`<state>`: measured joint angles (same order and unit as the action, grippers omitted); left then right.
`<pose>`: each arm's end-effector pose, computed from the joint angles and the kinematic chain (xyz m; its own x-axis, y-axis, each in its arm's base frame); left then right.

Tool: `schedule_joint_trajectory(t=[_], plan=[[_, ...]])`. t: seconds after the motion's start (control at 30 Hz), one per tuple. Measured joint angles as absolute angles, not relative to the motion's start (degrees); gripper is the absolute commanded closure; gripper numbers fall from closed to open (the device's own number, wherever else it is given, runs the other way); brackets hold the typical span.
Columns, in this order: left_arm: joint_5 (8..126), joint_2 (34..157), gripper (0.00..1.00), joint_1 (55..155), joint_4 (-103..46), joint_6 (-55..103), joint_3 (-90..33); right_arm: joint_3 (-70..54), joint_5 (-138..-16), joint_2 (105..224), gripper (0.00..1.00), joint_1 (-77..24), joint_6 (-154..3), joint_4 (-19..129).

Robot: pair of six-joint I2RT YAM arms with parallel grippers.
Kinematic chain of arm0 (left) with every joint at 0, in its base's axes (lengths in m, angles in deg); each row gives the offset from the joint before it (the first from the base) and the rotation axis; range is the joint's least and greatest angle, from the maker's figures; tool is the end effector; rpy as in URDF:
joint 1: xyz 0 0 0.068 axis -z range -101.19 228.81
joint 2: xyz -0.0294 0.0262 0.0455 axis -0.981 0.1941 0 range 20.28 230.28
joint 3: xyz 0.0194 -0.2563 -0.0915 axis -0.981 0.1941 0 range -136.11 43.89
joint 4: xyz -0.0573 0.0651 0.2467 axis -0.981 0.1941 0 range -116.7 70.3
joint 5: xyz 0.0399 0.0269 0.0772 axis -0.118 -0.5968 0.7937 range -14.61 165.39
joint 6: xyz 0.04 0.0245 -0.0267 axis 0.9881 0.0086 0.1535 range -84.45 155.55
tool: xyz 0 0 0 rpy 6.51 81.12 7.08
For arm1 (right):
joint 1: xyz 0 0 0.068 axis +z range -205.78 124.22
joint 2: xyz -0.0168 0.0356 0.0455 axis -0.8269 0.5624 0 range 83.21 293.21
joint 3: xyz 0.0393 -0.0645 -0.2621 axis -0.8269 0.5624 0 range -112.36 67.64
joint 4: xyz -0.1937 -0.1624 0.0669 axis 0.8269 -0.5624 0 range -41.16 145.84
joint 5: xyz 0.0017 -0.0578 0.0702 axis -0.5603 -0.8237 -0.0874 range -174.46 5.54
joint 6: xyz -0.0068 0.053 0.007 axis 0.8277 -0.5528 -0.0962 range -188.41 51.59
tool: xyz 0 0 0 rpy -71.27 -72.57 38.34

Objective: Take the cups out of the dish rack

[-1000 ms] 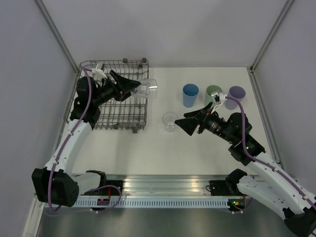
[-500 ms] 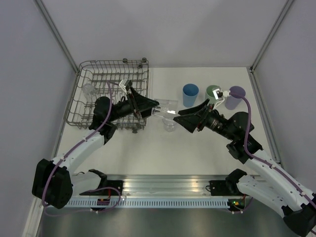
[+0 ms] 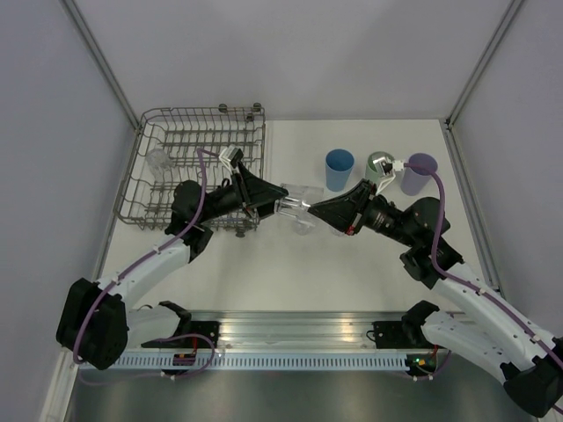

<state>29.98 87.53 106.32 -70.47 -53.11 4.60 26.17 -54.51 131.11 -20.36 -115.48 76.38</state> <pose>0.2170 -0.1415 0.3221 -0.9261 -0.3089 -0.2165 0.2634 -0.1188 -0.9573 0.1485 0.1275 0.3672 -0.5213 0.4079 -0.7496 -0.7562 0.1864 0.6272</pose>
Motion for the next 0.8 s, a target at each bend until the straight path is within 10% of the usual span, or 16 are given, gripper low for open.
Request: schedule_joint_trajectory(t=[0.17, 0.2, 0.27, 0.8], plan=[[30.24, 88.55, 0.88, 106.3, -72.24, -52.83, 4.64, 26.17, -54.53, 130.59, 0.99, -20.27, -115.89, 74.3], [30.2, 88.71, 0.4, 106.32, -72.24, -52.66, 4.64, 26.12, -54.64, 130.37, 0.99, -20.27, -115.69, 73.73], [30.22, 88.84, 0.01, 106.32, -72.13, -51.85, 4.62, 25.88, -54.72, 129.98, 1.0, -20.27, -114.67, 71.92], [49.72, 76.62, 0.0, 106.3, -23.83, -21.51, -8.56, 9.64, -79.18, 129.3, 1.0, -20.29, -90.51, 31.72]])
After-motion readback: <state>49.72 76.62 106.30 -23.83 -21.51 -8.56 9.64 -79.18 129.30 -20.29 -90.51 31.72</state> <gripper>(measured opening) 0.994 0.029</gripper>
